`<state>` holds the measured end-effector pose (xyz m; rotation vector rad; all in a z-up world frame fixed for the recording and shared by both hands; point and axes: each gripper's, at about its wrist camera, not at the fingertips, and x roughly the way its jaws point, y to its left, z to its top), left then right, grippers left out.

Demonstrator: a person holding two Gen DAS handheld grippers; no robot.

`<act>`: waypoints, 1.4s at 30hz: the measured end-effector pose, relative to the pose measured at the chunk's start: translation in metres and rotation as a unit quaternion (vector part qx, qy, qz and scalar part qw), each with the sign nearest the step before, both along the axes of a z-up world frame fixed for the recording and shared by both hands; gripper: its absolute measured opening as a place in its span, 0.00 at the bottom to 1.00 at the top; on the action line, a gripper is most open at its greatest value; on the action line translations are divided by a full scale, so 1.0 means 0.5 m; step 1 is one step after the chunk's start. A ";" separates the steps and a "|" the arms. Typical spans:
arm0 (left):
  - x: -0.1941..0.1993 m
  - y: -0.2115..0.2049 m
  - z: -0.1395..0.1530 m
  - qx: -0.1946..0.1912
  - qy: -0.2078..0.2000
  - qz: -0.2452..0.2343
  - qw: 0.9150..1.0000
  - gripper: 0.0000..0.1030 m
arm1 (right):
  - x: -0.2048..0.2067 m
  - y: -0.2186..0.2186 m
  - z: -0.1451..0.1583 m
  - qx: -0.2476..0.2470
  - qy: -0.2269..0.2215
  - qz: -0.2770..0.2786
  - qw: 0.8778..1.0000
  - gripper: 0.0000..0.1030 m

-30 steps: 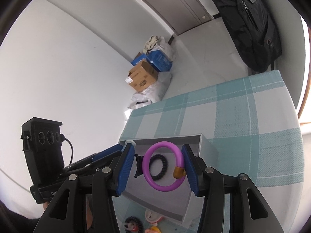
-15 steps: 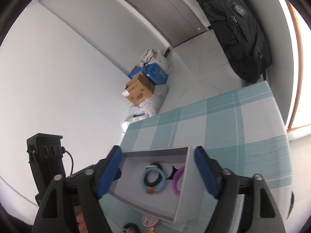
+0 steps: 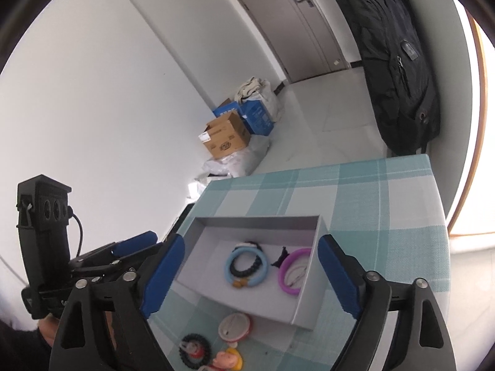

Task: Organize jewelry
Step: 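Lower both rings into the grey box and open both grippers, then withdraw both grippers from the box back over the remaining trinkets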

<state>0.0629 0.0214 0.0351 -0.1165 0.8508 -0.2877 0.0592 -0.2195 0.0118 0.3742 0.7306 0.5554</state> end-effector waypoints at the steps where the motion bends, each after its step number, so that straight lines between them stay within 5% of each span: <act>1: -0.004 0.000 -0.001 0.002 -0.004 0.003 1.000 0.74 | -0.004 0.000 -0.002 -0.002 0.000 -0.003 1.000 0.91; 8: -0.052 0.012 -0.014 0.001 0.000 0.015 1.000 0.75 | -0.041 -0.015 -0.012 -0.006 0.012 -0.017 1.000 1.00; 23: -0.098 0.016 -0.037 0.012 0.014 0.015 1.000 0.77 | -0.105 0.008 -0.018 -0.043 0.010 -0.002 0.999 1.00; 36: -0.106 0.050 -0.052 -0.037 0.045 0.030 0.998 0.82 | -0.112 0.060 -0.070 -0.096 0.065 0.038 0.993 1.00; 42: -0.098 0.074 -0.060 -0.042 0.047 0.051 0.997 0.82 | -0.096 0.110 -0.113 -0.132 0.087 0.061 0.985 0.80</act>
